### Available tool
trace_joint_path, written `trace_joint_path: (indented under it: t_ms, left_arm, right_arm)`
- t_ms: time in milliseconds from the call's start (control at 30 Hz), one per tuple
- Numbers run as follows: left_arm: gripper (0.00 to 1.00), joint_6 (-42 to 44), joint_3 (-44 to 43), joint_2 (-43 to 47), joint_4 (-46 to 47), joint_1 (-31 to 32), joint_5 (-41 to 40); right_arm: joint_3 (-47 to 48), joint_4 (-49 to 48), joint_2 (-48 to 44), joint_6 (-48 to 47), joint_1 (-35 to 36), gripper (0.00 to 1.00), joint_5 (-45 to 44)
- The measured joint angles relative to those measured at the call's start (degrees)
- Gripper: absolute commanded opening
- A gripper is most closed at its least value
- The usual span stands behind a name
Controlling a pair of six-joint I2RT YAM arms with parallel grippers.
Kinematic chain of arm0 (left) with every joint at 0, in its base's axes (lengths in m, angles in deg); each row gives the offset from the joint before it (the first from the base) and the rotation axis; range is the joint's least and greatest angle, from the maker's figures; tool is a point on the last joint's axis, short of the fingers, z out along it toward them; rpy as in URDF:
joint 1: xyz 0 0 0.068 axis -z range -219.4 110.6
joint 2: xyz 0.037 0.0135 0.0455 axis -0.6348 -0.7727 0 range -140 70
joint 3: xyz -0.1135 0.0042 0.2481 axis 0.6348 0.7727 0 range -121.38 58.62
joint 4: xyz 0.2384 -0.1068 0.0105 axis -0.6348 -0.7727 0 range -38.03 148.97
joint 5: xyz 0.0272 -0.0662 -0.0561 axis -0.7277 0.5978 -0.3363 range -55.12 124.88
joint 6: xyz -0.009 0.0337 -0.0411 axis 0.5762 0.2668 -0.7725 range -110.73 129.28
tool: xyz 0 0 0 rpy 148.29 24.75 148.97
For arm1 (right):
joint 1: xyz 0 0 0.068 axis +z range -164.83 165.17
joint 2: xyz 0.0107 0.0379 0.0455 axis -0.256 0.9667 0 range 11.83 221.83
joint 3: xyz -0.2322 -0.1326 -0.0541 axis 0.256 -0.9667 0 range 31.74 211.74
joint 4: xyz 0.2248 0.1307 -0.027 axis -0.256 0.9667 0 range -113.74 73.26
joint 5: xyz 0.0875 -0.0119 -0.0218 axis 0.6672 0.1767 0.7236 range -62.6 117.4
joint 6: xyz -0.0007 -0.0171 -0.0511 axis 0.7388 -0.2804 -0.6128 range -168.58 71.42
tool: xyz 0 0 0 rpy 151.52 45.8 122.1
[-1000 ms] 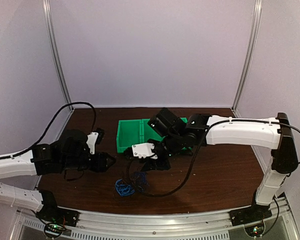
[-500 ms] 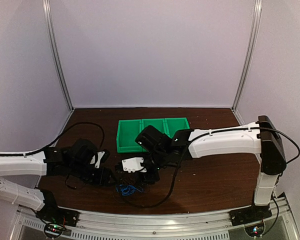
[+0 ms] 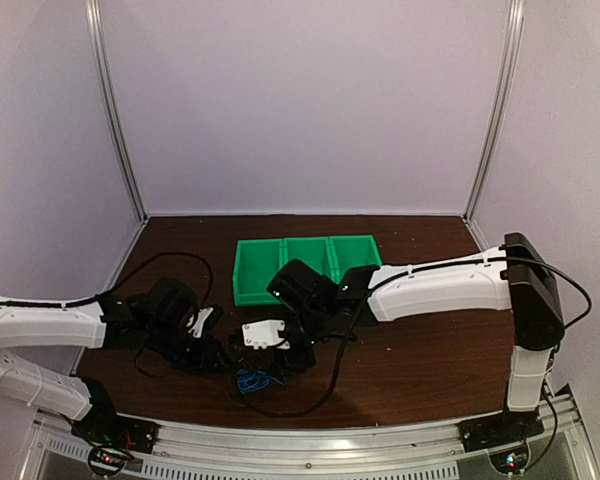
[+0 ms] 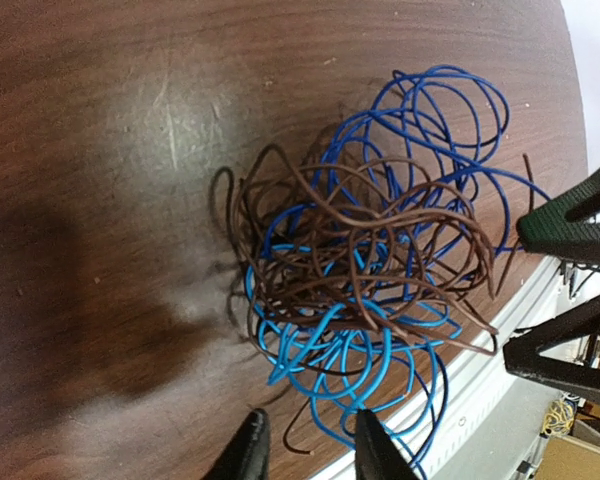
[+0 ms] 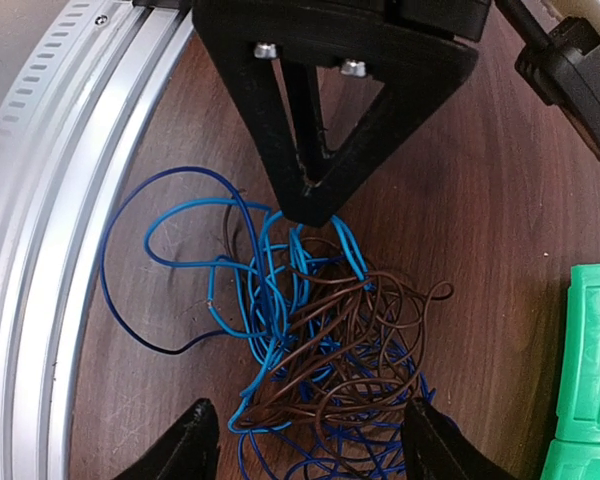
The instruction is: Untangle the cables
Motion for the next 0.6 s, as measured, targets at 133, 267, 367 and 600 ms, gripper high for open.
trace_joint_path:
  t_ms: [133,267,367,600]
  left_arm:
    - [0.23,1.3,-0.1,-0.9,0.2,0.0,0.9]
    - [0.22,2.1,-0.6,-1.3,0.5,0.0,1.1]
    - [0.16,2.3,-1.2,-2.1,1.2,-0.1,1.3]
    - [0.00,3.7,-2.4,-4.6,3.1,-0.5,2.2]
  right_arm:
    - [0.5,-0.2,0.5,0.2,0.0,0.63,0.0]
    - [0.7,-0.6,0.9,0.2,0.0,0.64,0.0]
    - [0.9,-1.0,1.3,0.2,0.0,0.64,0.0]
    - [1.0,-4.5,2.8,0.2,0.0,0.59,-0.6]
